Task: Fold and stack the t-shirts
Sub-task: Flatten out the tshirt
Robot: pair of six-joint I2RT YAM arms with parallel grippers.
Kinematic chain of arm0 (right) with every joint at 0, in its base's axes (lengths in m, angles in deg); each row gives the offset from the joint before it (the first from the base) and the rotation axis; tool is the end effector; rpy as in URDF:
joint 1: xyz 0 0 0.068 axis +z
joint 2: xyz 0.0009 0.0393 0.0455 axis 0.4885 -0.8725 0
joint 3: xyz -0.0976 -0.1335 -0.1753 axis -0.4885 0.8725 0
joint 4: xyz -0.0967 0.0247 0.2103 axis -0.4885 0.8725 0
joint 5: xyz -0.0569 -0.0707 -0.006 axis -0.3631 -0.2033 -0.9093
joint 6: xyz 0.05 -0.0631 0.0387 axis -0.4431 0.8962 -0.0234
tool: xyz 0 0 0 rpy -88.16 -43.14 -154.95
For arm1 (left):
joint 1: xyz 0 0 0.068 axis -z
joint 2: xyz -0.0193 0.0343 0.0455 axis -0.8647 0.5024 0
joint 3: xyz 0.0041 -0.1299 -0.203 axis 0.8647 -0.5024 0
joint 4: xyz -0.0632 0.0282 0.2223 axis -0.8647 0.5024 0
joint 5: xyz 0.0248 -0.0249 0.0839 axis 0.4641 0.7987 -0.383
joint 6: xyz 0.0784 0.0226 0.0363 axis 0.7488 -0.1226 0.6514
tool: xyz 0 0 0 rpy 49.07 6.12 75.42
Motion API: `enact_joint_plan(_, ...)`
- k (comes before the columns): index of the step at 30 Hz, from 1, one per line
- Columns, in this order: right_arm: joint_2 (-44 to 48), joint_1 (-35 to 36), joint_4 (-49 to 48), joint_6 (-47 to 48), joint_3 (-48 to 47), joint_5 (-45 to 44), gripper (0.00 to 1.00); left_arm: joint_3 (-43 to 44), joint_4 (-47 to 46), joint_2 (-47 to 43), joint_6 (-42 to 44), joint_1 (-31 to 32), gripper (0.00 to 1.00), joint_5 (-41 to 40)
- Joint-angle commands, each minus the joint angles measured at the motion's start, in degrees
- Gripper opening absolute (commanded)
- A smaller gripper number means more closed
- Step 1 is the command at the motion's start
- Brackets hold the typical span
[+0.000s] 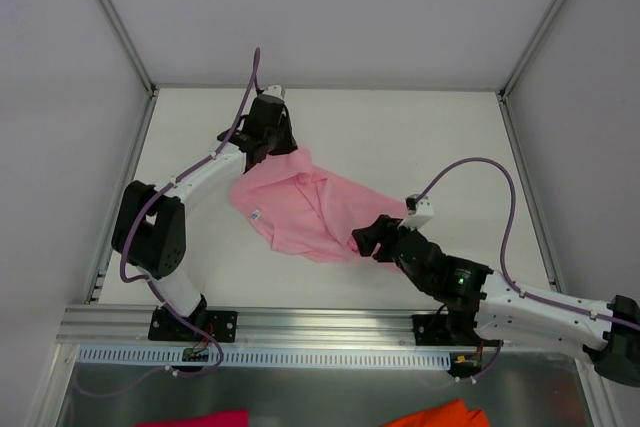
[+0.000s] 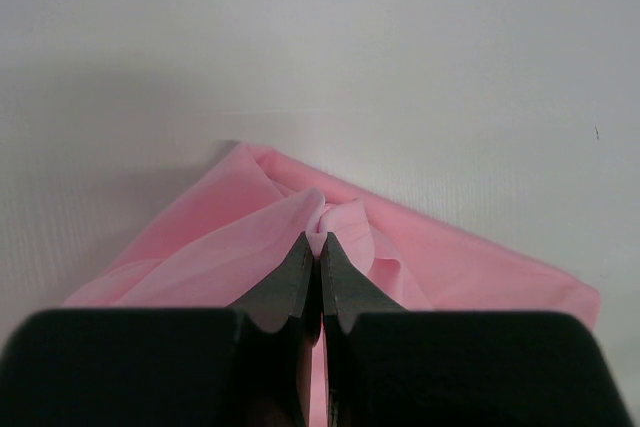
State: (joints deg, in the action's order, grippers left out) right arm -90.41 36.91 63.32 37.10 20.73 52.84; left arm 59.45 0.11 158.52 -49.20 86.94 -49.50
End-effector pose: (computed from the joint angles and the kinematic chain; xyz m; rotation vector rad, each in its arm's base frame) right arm 0.1217 0.1653 0.2110 -0.1211 1.8928 0.6534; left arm 0.3583 -0.1766 0.2344 -0.0431 2.1593 -0.4742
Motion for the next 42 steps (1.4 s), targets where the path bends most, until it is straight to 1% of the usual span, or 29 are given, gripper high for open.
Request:
enact_joint_plan(1,-1.15,-3.47,-6.91,-1.82,1.84,4.65,0.65,1.11,-0.71,-1.06,0.68,0.77,0.0,0.12)
enact_joint_plan(2,-1.59,-5.22,-7.27,-2.08,2.02,6.75,0.65,1.19,-0.8,-1.06,0.68,0.68,0.0,0.03)
enact_joint_plan(9,-3.26,-7.7,-8.24,-2.26,3.07,7.91,0.65,1.02,-0.71,-1.23,0.68,0.77,0.0,-0.14)
enact_joint_plan(13,-5.72,-10.77,-12.19,-2.96,4.83,12.39,0.65,1.02,-0.71,-1.06,0.77,0.68,0.0,-0.14)
enact_joint_plan(17,-9.4,-12.09,-14.39,-3.4,4.74,14.33,0.65,1.02,-0.71,-0.62,0.86,0.68,0.0,-0.32)
enact_joint_plan(28,-12.75,-14.29,-15.98,-3.31,4.83,16.62,0.64,0.93,-0.62,-0.8,1.03,0.77,0.0,-0.67)
enact_joint_plan(34,-15.65,-15.79,-18.26,-3.75,5.01,19.17,0.62,0.93,-0.54,-0.97,1.21,0.77,0.0,-1.02)
enact_joint_plan(37,-15.48,-15.88,-18.18,-3.58,4.83,19.17,0.59,0.76,-0.53,-1.32,1.21,0.68,0.0,-1.11)
enact_joint_plan(39,-15.56,-15.79,-18.18,-3.4,4.74,18.9,0.54,0.67,-0.62,-1.32,1.21,0.68,0.0,-1.02)
enact_joint_plan(40,-16.09,-15.88,-18.18,-3.31,4.66,18.82,0.51,0.75,-0.62,-1.23,1.21,0.68,0.0,-1.02)
enact_joint_plan(42,-16.71,-15.88,-18.79,-3.14,4.57,18.9,0.47,0.67,-0.71,-1.06,1.21,0.68,0.0,-0.94)
